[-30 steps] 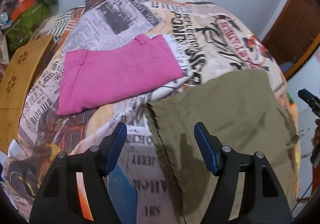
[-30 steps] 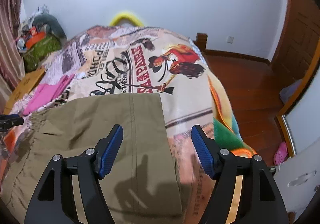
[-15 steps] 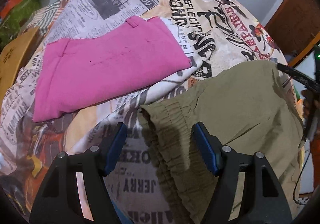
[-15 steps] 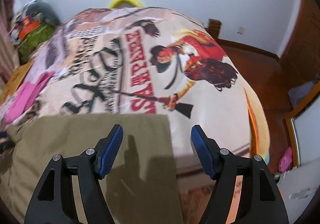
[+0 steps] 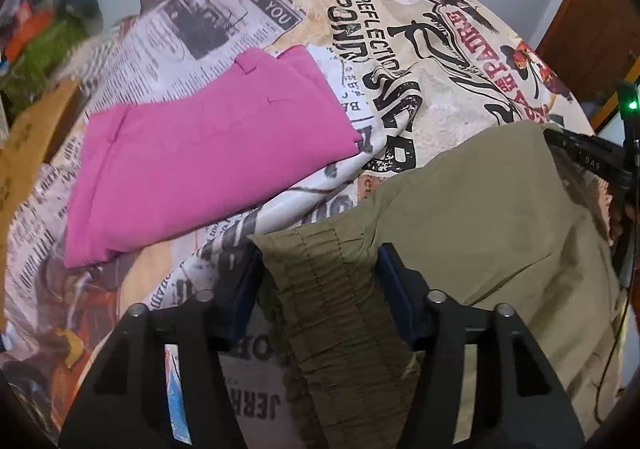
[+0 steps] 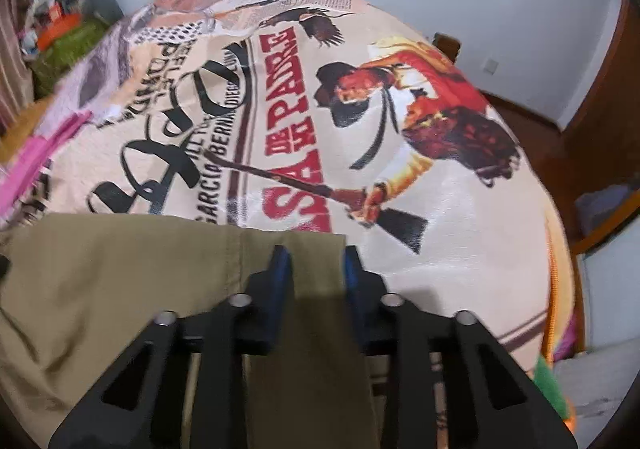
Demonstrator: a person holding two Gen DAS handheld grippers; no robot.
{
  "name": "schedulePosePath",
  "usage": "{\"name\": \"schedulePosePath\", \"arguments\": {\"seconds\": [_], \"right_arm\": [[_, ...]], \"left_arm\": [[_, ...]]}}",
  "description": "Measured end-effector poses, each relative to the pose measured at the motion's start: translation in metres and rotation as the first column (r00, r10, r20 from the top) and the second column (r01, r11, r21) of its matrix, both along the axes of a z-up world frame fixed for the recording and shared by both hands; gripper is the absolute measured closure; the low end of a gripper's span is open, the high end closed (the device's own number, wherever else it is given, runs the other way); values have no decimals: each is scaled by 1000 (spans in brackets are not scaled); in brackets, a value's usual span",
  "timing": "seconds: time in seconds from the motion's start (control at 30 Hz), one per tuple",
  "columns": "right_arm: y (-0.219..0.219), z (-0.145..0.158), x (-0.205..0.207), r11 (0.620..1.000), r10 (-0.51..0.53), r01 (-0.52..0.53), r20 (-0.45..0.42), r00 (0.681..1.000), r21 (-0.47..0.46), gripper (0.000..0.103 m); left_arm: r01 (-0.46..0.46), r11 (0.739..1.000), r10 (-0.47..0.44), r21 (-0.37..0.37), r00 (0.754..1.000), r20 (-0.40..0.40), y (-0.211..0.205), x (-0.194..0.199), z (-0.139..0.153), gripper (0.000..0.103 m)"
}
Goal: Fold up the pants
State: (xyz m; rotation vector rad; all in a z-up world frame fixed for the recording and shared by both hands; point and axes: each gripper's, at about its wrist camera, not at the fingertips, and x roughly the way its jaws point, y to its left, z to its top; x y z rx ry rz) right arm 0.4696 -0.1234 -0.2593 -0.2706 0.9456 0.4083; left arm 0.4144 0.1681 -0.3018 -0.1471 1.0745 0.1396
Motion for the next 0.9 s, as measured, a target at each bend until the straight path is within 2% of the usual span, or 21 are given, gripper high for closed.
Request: {"name": "schedulePosePath", "arguments": {"seconds": [0.03,0.1,0.2,0.3,0.43,0.67,0.9], "right_arm": [[0,1,-1,1000,2,-2,8,1000,-3,89],[-1,5,-7,1000,-6,6,37,999,1,90],[-2,15,-16,1000,-13,12,92,996,7,91],[-3,28,-20,999,-9,5,110,994,34,92],[-1,49,-28,1000,12,-16,156,988,24,92],[-3,99,-37,997,-12,-5,229,973,75,92],[-12,162,-53,987,-52,0,312,949,162,92]], "left_arm": [[3,1000,-3,7,1000,5,0,0,1,50],[4,1000,-5,24,1000,27,-1,-4,5,54],[-2,999,0,39,998,56,-2,-11,11,57],[-10,999,6,50,997,81,-2,-19,20,59],[-8,997,0,71,994,112,-6,-25,38,60],[-1,996,-16,85,979,204,-7,-33,95,60],[-11,995,-18,100,958,288,-10,-44,151,60]]}}
